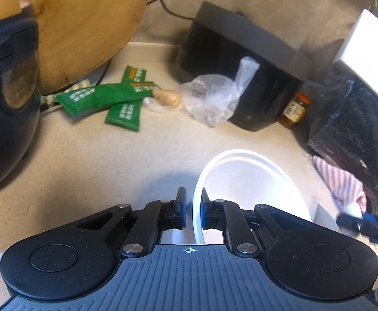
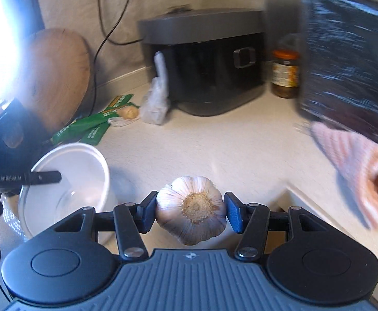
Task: Collect trash
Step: 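Carry the garlic with the right tool while the left tool carries the bowl down to the green bin, then open the left tool over the bin while the right tool releases the garlic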
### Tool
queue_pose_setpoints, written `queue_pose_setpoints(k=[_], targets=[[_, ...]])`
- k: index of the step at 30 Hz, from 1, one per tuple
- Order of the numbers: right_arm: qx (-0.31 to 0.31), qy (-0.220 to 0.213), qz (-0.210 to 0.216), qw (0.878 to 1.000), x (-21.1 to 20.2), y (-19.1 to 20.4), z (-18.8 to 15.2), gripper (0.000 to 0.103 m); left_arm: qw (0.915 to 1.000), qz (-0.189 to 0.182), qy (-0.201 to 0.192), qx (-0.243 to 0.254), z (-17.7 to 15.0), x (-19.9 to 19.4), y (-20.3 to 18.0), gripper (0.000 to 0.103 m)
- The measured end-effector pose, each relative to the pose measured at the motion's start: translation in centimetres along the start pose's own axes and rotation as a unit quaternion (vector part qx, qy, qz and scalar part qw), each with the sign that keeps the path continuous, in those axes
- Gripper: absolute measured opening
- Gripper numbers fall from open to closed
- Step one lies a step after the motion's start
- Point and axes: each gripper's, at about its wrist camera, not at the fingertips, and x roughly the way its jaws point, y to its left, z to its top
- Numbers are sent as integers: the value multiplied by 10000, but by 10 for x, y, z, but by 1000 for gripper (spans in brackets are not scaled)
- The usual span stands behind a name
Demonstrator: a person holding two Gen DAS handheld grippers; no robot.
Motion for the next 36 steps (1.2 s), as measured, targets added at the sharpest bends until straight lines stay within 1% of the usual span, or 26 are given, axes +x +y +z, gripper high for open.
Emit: queue_pose_setpoints(k=[3,6,8,11,13,15,17,18,20,22,23,26,27,29,31,33,34,36], targets=[[87,-125,-259,9995,-28,-25,-26,55,9999,-32,56,-116,-5,-4,-15,12],[160,-136,-506,9985,-53,-55,-56,55,9998,-152,82,139,-14,-6,-45,12],[225,-100,-754,9969,-68,-74,-76,55,9988,-322,166,325,-21,-4,-71,12],[496,-83,-1027,9934,-88,-104,-106,55,9945,-707,464,624,-41,2,-114,12],[745,-29,-1201,9900,-101,-123,-128,55,9880,-956,783,925,-62,13,-146,12],[1040,57,-1343,9854,-113,-141,-151,55,9792,-1121,1236,1150,-87,31,-174,13],[1263,170,-1562,9795,-123,-156,-176,55,9685,-1285,1721,1263,-116,54,-196,13],[1341,248,-1685,9762,-127,-162,-189,55,9637,-1309,1960,1257,-132,68,-204,13],[1526,451,-1855,9697,-135,-174,-215,55,9554,-1156,2430,1217,-166,101,-214,13],[1775,702,-1912,9628,-139,-186,-241,55,9474,-804,2784,1356,-206,135,-221,13],[1873,821,-1952,9592,-141,-191,-254,55,9420,-681,2963,1423,-226,151,-223,13],[2023,1130,-2104,9498,-139,-203,-284,55,9224,-315,3604,1351,-289,202,-220,13],[2050,1200,-2134,9476,-140,-205,-292,55,9170,-244,3731,1387,-306,214,-219,13],[2101,1289,-2158,9448,-142,-207,-304,55,9083,-159,3843,1647,-340,235,-220,13],[2127,1348,-2179,9429,-144,-209,-313,55,9049,-79,3883,1740,-365,251,-219,13],[2108,1406,-2199,9421,-147,-208,-322,55,9065,-70,3905,1606,-383,265,-214,13],[2086,1435,-2208,9419,-148,-207,-326,55,9088,-49,3905,1471,-389,271,-211,13],[2037,1507,-2216,9416,-149,-206,-333,55,9169,11,3812,1184,-396,277,-208,14]])
